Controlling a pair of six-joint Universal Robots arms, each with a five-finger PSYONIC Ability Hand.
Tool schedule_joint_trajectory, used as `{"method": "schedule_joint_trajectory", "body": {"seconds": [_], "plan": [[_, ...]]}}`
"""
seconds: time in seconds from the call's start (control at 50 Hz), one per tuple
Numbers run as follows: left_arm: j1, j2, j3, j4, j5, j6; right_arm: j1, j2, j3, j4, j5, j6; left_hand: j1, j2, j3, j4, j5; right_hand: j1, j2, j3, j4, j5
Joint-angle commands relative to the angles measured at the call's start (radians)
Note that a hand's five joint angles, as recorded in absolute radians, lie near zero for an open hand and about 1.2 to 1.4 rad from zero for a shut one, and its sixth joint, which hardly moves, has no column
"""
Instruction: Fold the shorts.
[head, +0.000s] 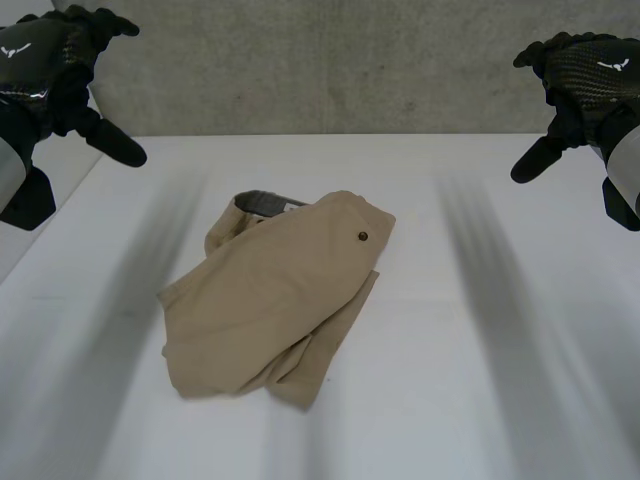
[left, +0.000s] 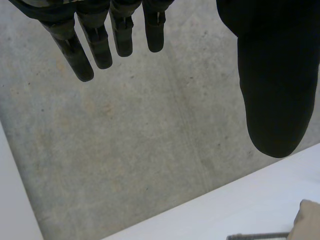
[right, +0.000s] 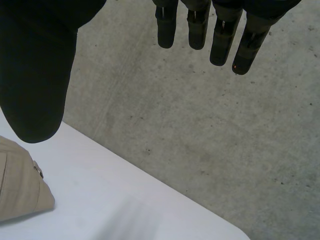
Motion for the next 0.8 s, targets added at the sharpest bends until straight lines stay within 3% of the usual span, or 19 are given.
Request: {"method": "schedule_joint_trajectory", "body": {"seconds": [0.02,0.24,0.36,0.48,0.54,0.66,0.8], "plan": [[0.001,0.0,-0.008,-0.018,-0.038,-0.001,0.001,0.002,0.003,-0.006,-0.001,-0.006,0.003,0.0,-0.011,0.0,0.007,-0.002,-0.042,-0.032,-0.054,-0.063],[-0.005,0.001,-0.044,-0.046,-0.04,0.002,0.009,0.006,0.046,-0.081,-0.022,-0.002,0.003,0.0,-0.011,0.0,0.007,-0.002,-0.042,-0.032,-0.054,-0.063],[0.004,-0.02,-0.092,-0.041,-0.032,0.004,0.011,0.046,0.036,-0.1,-0.162,-0.017,0.009,0.005,-0.005,0.006,0.013,-0.002,-0.042,-0.032,-0.054,-0.063],[0.003,-0.104,-0.136,-0.037,-0.034,0.012,0.04,0.204,-0.044,-0.104,-0.404,-0.112,0.012,0.008,-0.002,0.008,0.016,-0.002,-0.042,-0.032,-0.054,-0.063],[0.005,-0.167,-0.147,-0.032,-0.038,0.01,0.086,0.276,-0.099,-0.107,-0.458,-0.158,0.012,0.008,-0.002,0.008,0.016,-0.002,-0.042,-0.032,-0.054,-0.063],[0.001,-0.305,-0.143,0.038,-0.09,0.004,0.144,0.514,-0.305,-0.109,-0.457,-0.265,0.018,0.014,0.004,0.014,0.021,-0.002,-0.042,-0.032,-0.054,-0.063],[-0.006,-0.439,-0.1,0.083,-0.103,0.012,0.162,0.759,-0.533,-0.15,-0.447,-0.27,0.074,0.07,0.06,0.07,0.077,-0.002,-0.042,-0.032,-0.054,-0.063]]}}
